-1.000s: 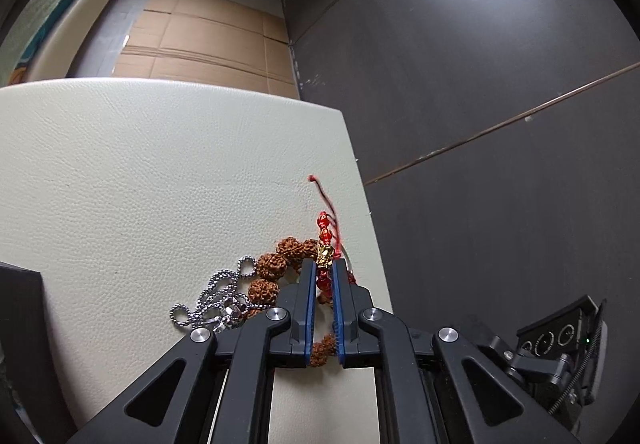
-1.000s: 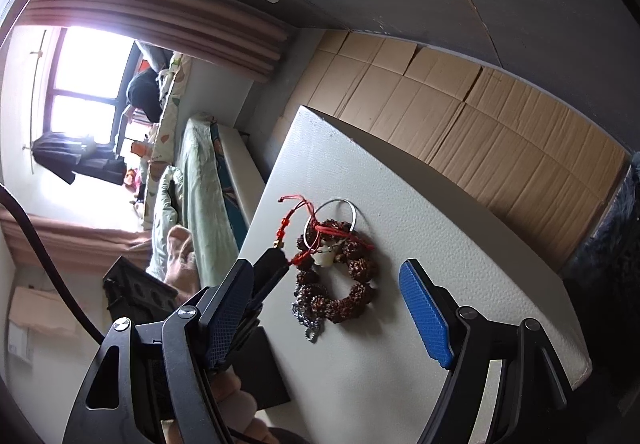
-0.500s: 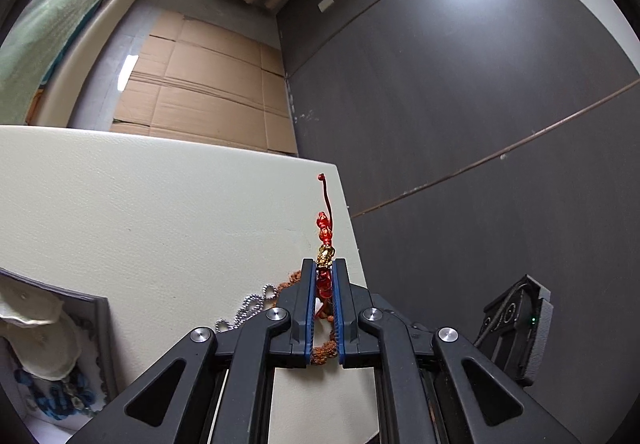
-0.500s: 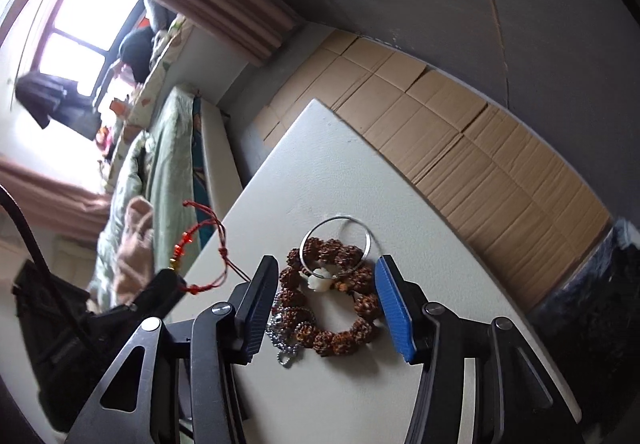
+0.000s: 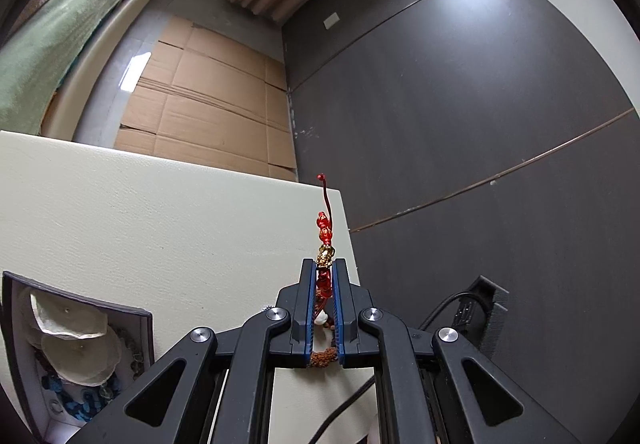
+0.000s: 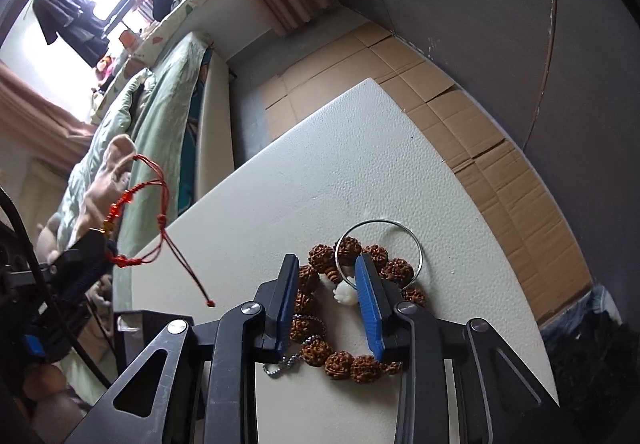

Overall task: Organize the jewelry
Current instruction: 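Carry the red-string charm toward the box with the left gripper while the right gripper grasps the silver hoop ring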

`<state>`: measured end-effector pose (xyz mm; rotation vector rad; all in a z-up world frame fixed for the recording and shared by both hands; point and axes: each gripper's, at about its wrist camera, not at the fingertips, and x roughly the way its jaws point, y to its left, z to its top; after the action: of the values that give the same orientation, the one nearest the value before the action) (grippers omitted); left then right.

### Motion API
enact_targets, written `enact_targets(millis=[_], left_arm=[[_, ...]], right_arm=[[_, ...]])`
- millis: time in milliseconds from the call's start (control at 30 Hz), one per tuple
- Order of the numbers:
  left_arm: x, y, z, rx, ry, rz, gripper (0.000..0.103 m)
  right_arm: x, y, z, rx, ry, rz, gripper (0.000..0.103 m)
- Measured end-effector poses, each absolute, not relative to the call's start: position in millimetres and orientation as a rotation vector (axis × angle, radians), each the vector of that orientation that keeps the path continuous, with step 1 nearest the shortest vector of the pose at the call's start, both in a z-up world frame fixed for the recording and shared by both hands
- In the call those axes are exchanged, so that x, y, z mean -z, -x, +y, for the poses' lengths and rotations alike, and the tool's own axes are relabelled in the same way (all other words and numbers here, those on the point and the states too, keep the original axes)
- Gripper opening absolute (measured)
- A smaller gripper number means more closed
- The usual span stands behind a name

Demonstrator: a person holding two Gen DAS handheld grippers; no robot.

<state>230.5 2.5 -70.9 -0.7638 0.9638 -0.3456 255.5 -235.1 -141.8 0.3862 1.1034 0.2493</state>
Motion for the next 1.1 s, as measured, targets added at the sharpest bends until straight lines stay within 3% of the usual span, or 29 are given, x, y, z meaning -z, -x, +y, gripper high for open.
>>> enact_targets(millis=[300,433,533,867,1100], left_arm=[[73.4,-233.3,5.9,0.34,0.77,0.963,0.008],[74.5,-234.3,4.2,0.336,0.764,0.966,0.008],[74.2,-235.2,4.4,0.333,0.764,0.969,0.008],[61.0,-215.9,21.3,0.309,0.729,0.941,0.008],[52.8,-198.5,42.2,0.275,0.704,0.914,0.008]], right_arm=[[136.7,-251.9,-219.3,-0.184,-0.218,1.095,0.026],[136.6,-249.0,-218.2,-0.163,-0.172,1.099,0.008],[135.6,-247.2,-223.8,-0.17,-0.192,1.097,0.002],[113.3,-234.9,-244.2,-0.302,-0.447,1.013,0.002],[113.4,-237.9,-227.8,-0.255,-0.344,1.04,0.002]])
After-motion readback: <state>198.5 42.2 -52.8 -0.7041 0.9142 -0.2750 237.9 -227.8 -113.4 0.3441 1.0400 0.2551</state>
